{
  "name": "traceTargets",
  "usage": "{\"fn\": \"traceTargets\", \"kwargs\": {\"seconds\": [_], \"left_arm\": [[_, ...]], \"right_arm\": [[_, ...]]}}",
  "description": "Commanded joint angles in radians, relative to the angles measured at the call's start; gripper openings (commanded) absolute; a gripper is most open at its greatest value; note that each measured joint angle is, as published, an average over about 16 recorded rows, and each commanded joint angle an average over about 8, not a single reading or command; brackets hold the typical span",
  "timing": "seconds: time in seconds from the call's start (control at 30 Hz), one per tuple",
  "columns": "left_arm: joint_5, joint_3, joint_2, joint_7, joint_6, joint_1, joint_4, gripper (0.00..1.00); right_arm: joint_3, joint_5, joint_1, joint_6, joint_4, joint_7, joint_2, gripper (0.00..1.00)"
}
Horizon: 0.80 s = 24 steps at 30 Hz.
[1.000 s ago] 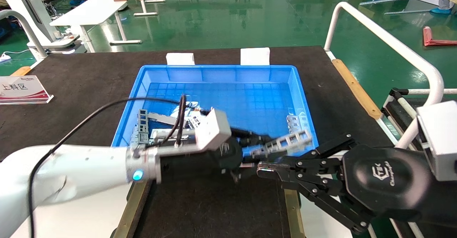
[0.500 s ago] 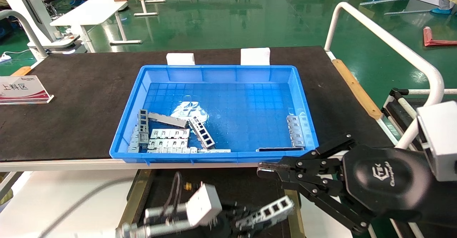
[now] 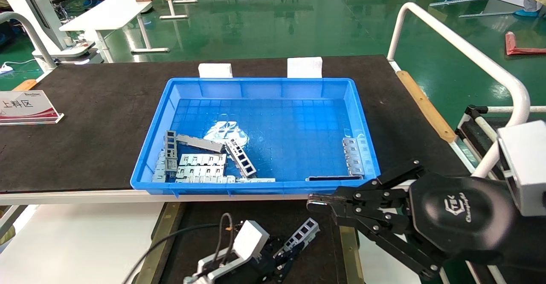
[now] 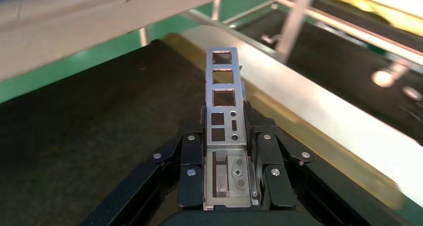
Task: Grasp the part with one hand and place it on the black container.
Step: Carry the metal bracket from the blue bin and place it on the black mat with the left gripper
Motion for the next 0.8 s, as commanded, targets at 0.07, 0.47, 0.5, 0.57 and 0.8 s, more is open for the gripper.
{"fn": "traceTargets", "kwargs": {"seconds": [0.07,0.47,0.5,0.57,0.8], "left_arm": [[-0.009,-0.040,0.057,0.031,-0.057,0.026,0.040,0.00],[-0.034,-0.242,0.226,0.135,-0.162,0.086,0.190,0.00],[-0.035,-0.258,0.238,0.143,-0.166,0.088,0.202,0.00],[-0.040,-0.286,0.259,0.155,-0.172,0.091,0.221,0.00],[-0.094,-0.319,0.289,0.155,-0.207,0.088,0.246,0.00]], "right_arm": [[0.000,0.000,0.000,0.000,0.000,0.000,0.000,0.00],[-0.001,0.001,0.000,0.000,0.000,0.000,0.000,0.00],[-0.001,0.001,0.000,0.000,0.000,0.000,0.000,0.00],[-0.001,0.001,0.000,0.000,0.000,-0.001,0.000,0.00],[-0.001,0.001,0.000,0.001,0.000,-0.001,0.001,0.00]]}}
